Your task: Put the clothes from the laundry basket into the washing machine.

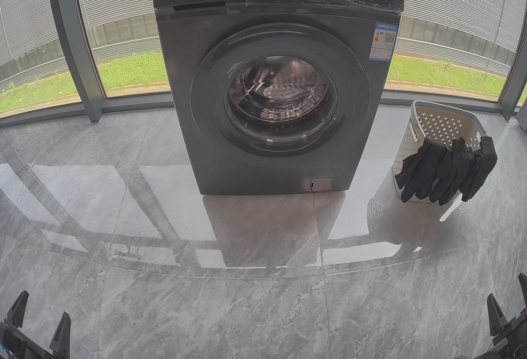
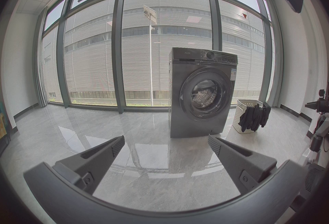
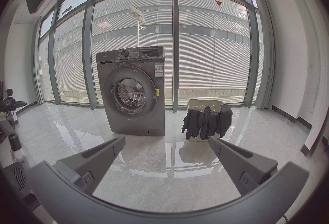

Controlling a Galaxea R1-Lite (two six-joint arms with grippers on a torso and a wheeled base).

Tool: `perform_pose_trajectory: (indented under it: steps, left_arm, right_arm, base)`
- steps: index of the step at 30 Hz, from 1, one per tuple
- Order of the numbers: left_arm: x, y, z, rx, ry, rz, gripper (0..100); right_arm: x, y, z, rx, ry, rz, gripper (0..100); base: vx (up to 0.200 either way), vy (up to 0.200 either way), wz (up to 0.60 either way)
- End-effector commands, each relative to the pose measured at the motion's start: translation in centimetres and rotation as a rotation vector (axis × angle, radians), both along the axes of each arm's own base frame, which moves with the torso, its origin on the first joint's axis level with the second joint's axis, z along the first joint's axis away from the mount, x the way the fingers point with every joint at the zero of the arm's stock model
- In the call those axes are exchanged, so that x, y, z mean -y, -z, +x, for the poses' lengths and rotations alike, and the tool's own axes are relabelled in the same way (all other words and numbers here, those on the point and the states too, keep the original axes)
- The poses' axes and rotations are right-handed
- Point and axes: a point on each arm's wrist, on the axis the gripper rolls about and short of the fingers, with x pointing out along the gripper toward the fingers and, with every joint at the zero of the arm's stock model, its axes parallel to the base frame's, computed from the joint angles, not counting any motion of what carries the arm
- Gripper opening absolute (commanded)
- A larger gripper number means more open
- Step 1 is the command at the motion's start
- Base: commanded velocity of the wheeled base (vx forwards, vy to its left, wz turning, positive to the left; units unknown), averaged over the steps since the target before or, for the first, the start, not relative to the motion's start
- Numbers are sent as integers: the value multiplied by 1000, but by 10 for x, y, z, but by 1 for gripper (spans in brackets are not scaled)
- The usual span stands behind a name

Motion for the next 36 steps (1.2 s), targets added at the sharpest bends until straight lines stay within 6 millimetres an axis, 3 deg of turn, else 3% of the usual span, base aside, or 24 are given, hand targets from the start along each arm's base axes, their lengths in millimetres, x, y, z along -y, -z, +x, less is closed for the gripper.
perform_pose_trajectory:
  steps: [1,5,29,36]
  left_arm:
    - [0,5,0,-1,-3,-6,100]
    - [0,5,0,-1,-3,-6,100]
    - [0,5,0,-1,2,-3,100]
    - [0,5,0,-1,0,-3,100]
  right_arm:
    - [0,5,0,-2,-1,0,100]
    - [0,5,0,1,-3,1,100]
    - [0,5,0,1,-6,0,100]
    - [0,5,0,0,-4,0,100]
  base:
    - [0,0,600]
    - [0,0,600]
    - [0,0,0]
    - [0,-200,0]
